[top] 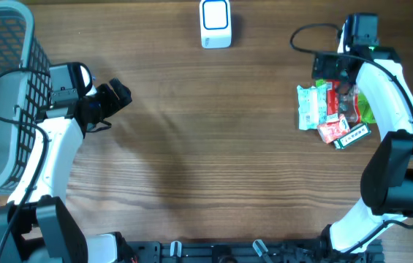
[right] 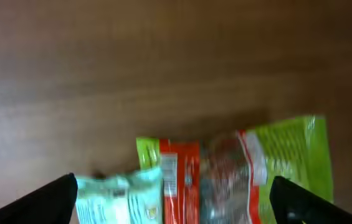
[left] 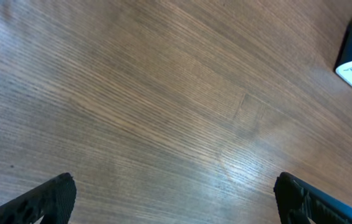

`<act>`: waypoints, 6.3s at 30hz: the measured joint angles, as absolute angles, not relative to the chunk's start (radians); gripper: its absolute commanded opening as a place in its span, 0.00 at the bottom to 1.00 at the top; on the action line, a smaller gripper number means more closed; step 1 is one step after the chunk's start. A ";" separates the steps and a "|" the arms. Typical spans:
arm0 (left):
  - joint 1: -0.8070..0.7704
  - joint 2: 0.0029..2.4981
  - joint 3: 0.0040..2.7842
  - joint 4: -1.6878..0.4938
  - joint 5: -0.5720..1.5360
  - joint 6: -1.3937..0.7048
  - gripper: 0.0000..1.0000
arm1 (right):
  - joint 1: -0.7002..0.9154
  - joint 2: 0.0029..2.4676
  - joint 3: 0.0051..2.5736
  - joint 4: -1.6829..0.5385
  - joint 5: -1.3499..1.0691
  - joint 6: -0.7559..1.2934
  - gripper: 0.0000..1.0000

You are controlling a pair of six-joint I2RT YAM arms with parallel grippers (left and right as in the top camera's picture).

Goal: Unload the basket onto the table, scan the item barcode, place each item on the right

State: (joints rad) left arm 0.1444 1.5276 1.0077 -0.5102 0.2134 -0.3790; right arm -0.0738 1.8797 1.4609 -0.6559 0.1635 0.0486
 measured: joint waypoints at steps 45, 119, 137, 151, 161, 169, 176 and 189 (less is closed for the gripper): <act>0.144 1.528 1.008 -0.512 0.214 -0.379 1.00 | -0.022 0.333 1.098 -0.747 0.123 0.036 1.00; 0.110 0.098 0.830 -0.853 0.168 -0.379 1.00 | -0.015 0.013 0.006 0.007 -0.142 0.085 1.00; 0.060 0.010 0.089 0.478 0.084 -0.379 1.00 | -0.015 0.012 0.006 0.007 -0.142 0.085 1.00; 0.060 0.008 0.012 -0.047 0.041 -0.371 1.00 | -0.015 0.012 0.006 0.007 -0.142 0.085 1.00; 0.060 0.009 0.012 -0.073 0.042 -0.004 1.00 | -0.015 0.012 0.006 0.007 -0.142 0.085 1.00; 0.060 0.009 0.012 -0.073 0.042 0.049 1.00 | -0.015 0.012 0.006 0.007 -0.142 0.085 1.00; 0.060 0.009 0.012 -0.073 0.042 0.049 1.00 | -0.015 0.012 0.006 0.007 -0.142 0.085 1.00; 0.060 0.009 0.012 -0.073 0.042 0.052 1.00 | -0.015 0.012 0.006 0.007 -0.142 0.085 1.00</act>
State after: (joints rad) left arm 0.0605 0.0090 0.0120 -0.0727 0.0418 0.0517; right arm -0.0154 0.0116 0.0063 0.0071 -0.1425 0.0853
